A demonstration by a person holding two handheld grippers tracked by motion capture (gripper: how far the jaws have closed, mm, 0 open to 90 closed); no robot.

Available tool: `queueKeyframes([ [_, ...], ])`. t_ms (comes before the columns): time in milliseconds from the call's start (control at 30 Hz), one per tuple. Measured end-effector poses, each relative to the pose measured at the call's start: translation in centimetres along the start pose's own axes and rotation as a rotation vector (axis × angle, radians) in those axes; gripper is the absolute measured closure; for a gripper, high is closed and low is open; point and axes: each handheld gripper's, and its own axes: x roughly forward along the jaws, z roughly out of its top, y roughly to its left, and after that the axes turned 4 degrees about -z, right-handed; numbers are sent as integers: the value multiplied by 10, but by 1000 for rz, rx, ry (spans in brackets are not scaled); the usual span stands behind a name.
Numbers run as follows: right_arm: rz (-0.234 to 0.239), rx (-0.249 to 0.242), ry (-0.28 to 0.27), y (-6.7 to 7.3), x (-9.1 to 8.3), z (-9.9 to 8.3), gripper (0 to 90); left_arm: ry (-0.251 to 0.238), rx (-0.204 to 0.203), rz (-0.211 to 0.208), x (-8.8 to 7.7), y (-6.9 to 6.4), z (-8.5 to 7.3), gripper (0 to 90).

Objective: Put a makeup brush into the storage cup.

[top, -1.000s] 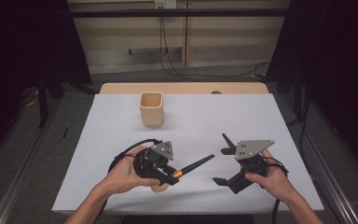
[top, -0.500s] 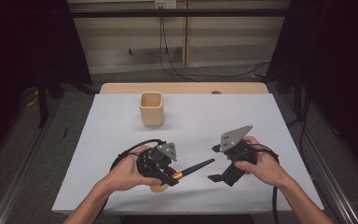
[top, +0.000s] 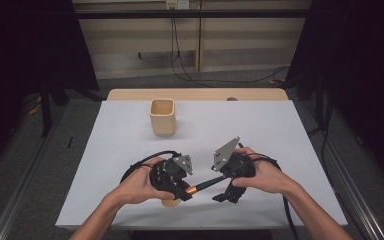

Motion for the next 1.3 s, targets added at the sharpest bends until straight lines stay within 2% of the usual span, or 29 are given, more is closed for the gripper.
queueKeyframes([
  [67, -13, -10, 13, 1, 4, 4, 102, 1, -5, 1, 0, 0, 0, 666],
  [133, -6, -17, 25, 2, 7, 8, 106, 5, -5, 5, 0, 0, -1, 666],
  [467, 5, -70, 25, 2, 15, 17, 331, 20, -5, -8, 4, 2, -1, 666],
  [567, -10, -95, 33, 4, 16, 19, 368, 19, -3, -7, 4, 2, -1, 666],
  [667, 3, -104, 27, 5, 16, 19, 445, 21, 1, -4, 3, 3, -1, 666],
  [933, 35, -107, 28, 5, 18, 22, 566, 14, -5, -5, 4, 2, -1, 666],
  [1033, 52, -105, 24, 5, 19, 23, 583, 15, -2, -7, 4, 2, -1, 666],
  [1300, 56, -113, 18, 6, 22, 26, 631, 14, -7, -16, 5, 2, -1, 665],
])
